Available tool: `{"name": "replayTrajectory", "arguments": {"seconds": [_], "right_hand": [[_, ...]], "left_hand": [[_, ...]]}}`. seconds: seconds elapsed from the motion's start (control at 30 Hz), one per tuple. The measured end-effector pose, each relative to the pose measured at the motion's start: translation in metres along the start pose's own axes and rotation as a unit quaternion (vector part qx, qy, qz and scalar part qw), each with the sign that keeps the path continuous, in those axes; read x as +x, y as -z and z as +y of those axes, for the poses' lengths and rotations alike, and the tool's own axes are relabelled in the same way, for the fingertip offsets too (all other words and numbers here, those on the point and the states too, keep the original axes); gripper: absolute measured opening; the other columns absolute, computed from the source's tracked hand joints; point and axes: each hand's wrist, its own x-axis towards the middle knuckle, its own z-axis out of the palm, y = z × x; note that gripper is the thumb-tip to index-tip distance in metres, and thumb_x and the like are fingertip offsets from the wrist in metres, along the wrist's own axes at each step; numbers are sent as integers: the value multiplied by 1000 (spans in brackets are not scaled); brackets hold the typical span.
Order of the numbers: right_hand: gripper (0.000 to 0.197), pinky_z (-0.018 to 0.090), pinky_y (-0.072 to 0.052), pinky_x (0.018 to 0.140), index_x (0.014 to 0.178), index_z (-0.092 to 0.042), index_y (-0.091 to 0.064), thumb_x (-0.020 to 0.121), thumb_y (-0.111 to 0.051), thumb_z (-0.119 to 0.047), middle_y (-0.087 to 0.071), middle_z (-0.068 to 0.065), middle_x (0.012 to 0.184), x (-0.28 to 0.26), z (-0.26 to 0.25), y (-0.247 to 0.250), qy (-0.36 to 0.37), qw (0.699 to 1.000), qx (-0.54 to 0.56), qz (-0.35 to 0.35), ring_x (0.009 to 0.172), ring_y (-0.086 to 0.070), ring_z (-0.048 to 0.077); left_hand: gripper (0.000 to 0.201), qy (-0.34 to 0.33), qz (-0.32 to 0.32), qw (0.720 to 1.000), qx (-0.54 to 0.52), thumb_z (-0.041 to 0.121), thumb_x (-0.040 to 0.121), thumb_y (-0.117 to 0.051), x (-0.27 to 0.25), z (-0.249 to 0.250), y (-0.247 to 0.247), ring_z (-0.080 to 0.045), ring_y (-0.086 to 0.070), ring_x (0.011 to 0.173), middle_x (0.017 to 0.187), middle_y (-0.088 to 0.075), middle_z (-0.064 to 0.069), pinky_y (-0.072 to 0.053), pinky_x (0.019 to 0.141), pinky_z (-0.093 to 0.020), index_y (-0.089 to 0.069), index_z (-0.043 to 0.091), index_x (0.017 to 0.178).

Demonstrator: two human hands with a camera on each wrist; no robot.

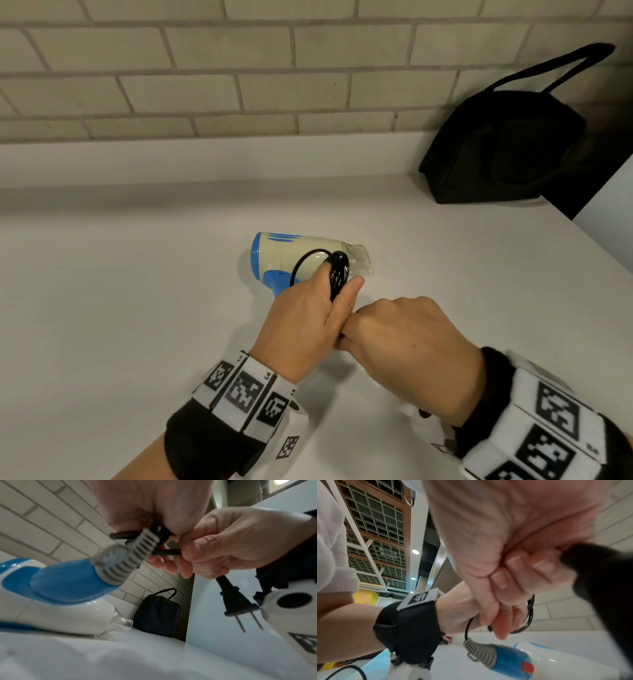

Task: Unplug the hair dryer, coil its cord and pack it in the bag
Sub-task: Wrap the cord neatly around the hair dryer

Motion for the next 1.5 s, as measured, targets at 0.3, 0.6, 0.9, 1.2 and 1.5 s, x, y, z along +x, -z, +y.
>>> {"name": "replayTrajectory", "arguments": {"seconds": [0.3,0.6,0.9,1.2,1.5], "right_hand": [[34,20,-43,42,61,-29,-59,78,-33,-44,-59,-14,50,-15,16,1,14,994,-12,110,44,-55,11],[19,31,-35,56,84,-26,-62,79,-53,-10,-60,-5,72,-24,44,10,123,955,-119,244,63,-52,21],[20,20,-37,56,82,-23,-74,76,-58,-34,-57,2,75,31,45,2,103,929,190,301,69,-38,6],[19,10,-43,59,65,-21,-67,74,-67,-5,-59,-12,51,42,16,-26,-104,743,642,160,55,-50,0],[14,11,-40,40,71,-10,-65,83,-57,-11,-58,-5,49,31,20,-19,-151,687,701,119,41,-51,1]], "left_hand": [[34,-3,-127,992,27,57,81,-17,-4,3,3,-5,-40,45,47,-38,11,-31,50,-21,-27,33,60],[27,65,-260,945,-187,28,83,-61,-3,0,13,1,-37,46,48,-39,16,-31,50,-9,-47,15,65],[35,113,-369,827,-408,29,73,-52,5,-2,22,-4,-25,28,29,-34,14,-28,39,-12,-38,22,42],[32,135,-292,848,-421,32,67,-51,1,-18,26,-7,-30,26,28,-29,15,-24,37,-16,-41,24,37],[26,154,-26,948,-279,14,75,-68,-3,-11,26,-5,-52,33,35,-57,1,-41,40,-11,-61,25,53]]}}
